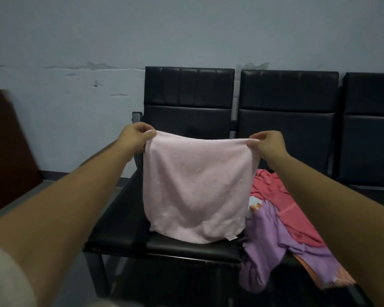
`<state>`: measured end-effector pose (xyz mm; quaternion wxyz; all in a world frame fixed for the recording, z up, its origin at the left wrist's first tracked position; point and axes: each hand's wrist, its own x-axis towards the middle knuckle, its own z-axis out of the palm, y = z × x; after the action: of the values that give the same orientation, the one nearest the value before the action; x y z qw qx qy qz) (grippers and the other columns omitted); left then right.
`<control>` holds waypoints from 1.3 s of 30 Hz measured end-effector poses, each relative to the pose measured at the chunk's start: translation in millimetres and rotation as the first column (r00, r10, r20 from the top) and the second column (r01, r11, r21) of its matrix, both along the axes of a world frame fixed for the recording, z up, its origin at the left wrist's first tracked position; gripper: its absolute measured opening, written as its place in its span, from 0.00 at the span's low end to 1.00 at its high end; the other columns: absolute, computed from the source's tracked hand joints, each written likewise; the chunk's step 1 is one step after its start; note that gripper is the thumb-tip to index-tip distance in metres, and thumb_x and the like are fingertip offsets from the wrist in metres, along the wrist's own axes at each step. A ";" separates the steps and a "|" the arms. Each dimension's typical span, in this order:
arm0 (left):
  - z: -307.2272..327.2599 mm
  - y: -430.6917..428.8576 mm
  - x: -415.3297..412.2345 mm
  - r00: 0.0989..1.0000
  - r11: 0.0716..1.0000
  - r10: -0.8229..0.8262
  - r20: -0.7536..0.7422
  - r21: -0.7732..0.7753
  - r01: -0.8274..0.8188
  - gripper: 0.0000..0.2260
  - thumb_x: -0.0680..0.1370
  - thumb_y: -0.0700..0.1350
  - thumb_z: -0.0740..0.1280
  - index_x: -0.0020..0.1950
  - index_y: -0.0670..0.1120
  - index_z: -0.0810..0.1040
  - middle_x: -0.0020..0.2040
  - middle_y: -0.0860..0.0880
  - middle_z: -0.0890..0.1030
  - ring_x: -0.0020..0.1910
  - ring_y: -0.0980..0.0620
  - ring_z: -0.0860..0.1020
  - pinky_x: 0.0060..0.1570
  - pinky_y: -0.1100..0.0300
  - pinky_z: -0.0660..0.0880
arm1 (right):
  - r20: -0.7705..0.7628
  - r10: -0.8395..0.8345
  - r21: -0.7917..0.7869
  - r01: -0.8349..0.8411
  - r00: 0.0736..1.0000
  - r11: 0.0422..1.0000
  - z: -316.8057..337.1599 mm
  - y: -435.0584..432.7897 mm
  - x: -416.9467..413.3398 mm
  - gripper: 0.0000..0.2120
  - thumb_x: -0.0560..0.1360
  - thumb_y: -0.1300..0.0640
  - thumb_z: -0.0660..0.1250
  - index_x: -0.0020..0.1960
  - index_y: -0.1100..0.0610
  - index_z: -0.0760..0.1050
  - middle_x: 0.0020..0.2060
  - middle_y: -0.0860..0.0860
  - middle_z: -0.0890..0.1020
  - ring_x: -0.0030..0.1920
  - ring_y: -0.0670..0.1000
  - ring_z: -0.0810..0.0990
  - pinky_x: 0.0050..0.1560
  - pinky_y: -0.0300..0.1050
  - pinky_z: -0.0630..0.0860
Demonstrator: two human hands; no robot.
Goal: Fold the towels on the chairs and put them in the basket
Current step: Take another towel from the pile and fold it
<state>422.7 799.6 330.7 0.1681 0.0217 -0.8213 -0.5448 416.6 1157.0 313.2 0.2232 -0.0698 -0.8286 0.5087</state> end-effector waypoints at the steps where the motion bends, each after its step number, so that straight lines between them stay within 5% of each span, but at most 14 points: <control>1: -1.0 -1.6 -13.6 1.000 0.994 0.019 -0.010 0.105 -0.018 0.01 0.79 0.45 0.71 0.48 0.50 0.83 0.53 0.46 0.82 0.55 0.44 0.80 0.51 0.50 0.82 | -0.001 -0.007 0.008 0.007 1.000 1.000 -0.4 0.6 -13.7 0.12 0.73 0.62 0.74 0.56 0.60 0.83 0.53 0.55 0.83 0.52 0.54 0.80 0.52 0.48 0.79; 5: 5.2 -8.4 -54.2 0.997 0.965 0.061 -0.053 0.260 -0.045 0.01 0.76 0.46 0.74 0.47 0.52 0.85 0.55 0.46 0.84 0.56 0.44 0.81 0.58 0.47 0.80 | -0.017 0.016 -0.131 -0.018 1.000 0.991 16.1 -8.1 -55.5 0.11 0.73 0.64 0.74 0.55 0.61 0.83 0.53 0.57 0.83 0.52 0.54 0.79 0.53 0.45 0.77; 10: 27.7 -18.5 -77.2 0.982 0.995 0.083 -0.172 0.060 -0.074 0.14 0.76 0.42 0.73 0.62 0.48 0.82 0.57 0.45 0.83 0.55 0.47 0.82 0.61 0.49 0.79 | -0.134 0.028 -0.269 -0.064 0.991 0.961 56.7 -16.6 -82.7 0.10 0.75 0.66 0.69 0.55 0.58 0.83 0.53 0.56 0.83 0.54 0.54 0.81 0.51 0.42 0.78; 16: 30.7 -34.0 -59.7 0.965 0.988 0.122 -0.231 -0.067 -0.141 0.09 0.77 0.41 0.72 0.57 0.45 0.84 0.51 0.45 0.85 0.52 0.47 0.82 0.60 0.53 0.78 | -0.208 0.063 -0.233 -0.112 0.976 0.966 51.5 -17.2 -71.4 0.14 0.75 0.67 0.68 0.60 0.60 0.81 0.50 0.55 0.83 0.50 0.51 0.80 0.43 0.33 0.75; 19: 6.6 -34.9 -35.2 0.971 0.973 0.109 -0.211 -0.177 -0.148 0.08 0.77 0.40 0.71 0.56 0.44 0.84 0.50 0.46 0.84 0.51 0.48 0.81 0.57 0.56 0.77 | -0.157 0.059 -0.160 -0.084 0.986 0.984 22.3 -17.2 -57.5 0.15 0.75 0.67 0.69 0.62 0.63 0.80 0.50 0.56 0.82 0.45 0.49 0.78 0.41 0.32 0.73; 23: -49.0 -38.8 -2.4 0.990 0.943 0.126 -0.068 -0.302 -0.141 0.09 0.78 0.39 0.72 0.57 0.43 0.84 0.49 0.47 0.82 0.51 0.49 0.79 0.54 0.58 0.73 | 0.032 0.085 0.135 -0.089 0.996 0.987 -40.4 -13.2 -35.2 0.12 0.74 0.68 0.71 0.57 0.64 0.82 0.50 0.60 0.84 0.48 0.52 0.80 0.50 0.44 0.75; 26: -99.7 -45.7 23.5 0.991 0.930 0.134 0.010 -0.346 -0.122 0.07 0.78 0.40 0.71 0.55 0.43 0.85 0.50 0.45 0.85 0.52 0.47 0.80 0.52 0.58 0.72 | 0.129 0.102 0.307 -0.138 0.986 0.942 -85.6 -15.5 -6.9 0.07 0.74 0.64 0.72 0.51 0.62 0.85 0.41 0.56 0.84 0.42 0.52 0.80 0.40 0.40 0.74; 28: -122.2 -52.1 36.4 0.988 0.937 0.139 0.061 -0.330 -0.111 0.05 0.78 0.41 0.71 0.53 0.43 0.85 0.48 0.44 0.84 0.51 0.45 0.81 0.49 0.58 0.72 | 0.194 0.144 0.180 -0.180 0.970 0.967 -106.2 -15.0 10.8 0.02 0.74 0.63 0.72 0.45 0.59 0.84 0.37 0.53 0.82 0.39 0.51 0.77 0.34 0.39 0.73; 31: -136.5 -59.2 52.9 0.989 0.943 0.088 0.117 -0.329 -0.045 0.04 0.79 0.40 0.70 0.51 0.42 0.84 0.46 0.44 0.83 0.50 0.46 0.80 0.48 0.56 0.72 | 0.289 0.182 -0.103 -0.159 0.940 0.982 -123.6 -13.2 31.1 0.08 0.73 0.63 0.71 0.36 0.54 0.79 0.34 0.50 0.77 0.38 0.51 0.72 0.40 0.47 0.69; 34: -136.0 -64.5 67.7 0.978 0.941 0.007 0.208 -0.331 0.063 0.04 0.80 0.41 0.68 0.48 0.46 0.81 0.47 0.46 0.82 0.49 0.46 0.79 0.46 0.55 0.73 | 0.268 0.264 -0.277 -0.188 0.927 0.942 -124.0 -16.1 41.8 0.14 0.73 0.70 0.66 0.32 0.57 0.74 0.31 0.52 0.73 0.36 0.53 0.71 0.38 0.44 0.68; 37: -136.0 -68.0 75.7 0.929 0.905 -0.113 0.352 -0.349 0.242 0.04 0.80 0.43 0.68 0.49 0.46 0.83 0.48 0.46 0.84 0.49 0.47 0.82 0.49 0.52 0.80 | 0.376 0.306 -0.358 -0.168 0.875 0.918 -123.0 -17.8 49.8 0.04 0.71 0.69 0.64 0.41 0.62 0.76 0.37 0.58 0.75 0.37 0.56 0.74 0.35 0.45 0.72; 39: -135.4 -65.5 81.5 0.881 0.898 -0.152 0.449 -0.309 0.312 0.06 0.81 0.42 0.67 0.53 0.43 0.83 0.50 0.45 0.83 0.49 0.48 0.81 0.43 0.58 0.81 | 0.513 0.359 -0.366 -0.179 0.780 0.913 -125.6 -13.5 54.8 0.12 0.67 0.64 0.66 0.50 0.66 0.76 0.43 0.61 0.78 0.40 0.59 0.78 0.37 0.47 0.76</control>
<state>504.2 734.1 195.2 -0.0763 0.0040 -0.9225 -0.3783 471.4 1143.5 187.6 -0.1237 -0.1307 -0.7721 0.6095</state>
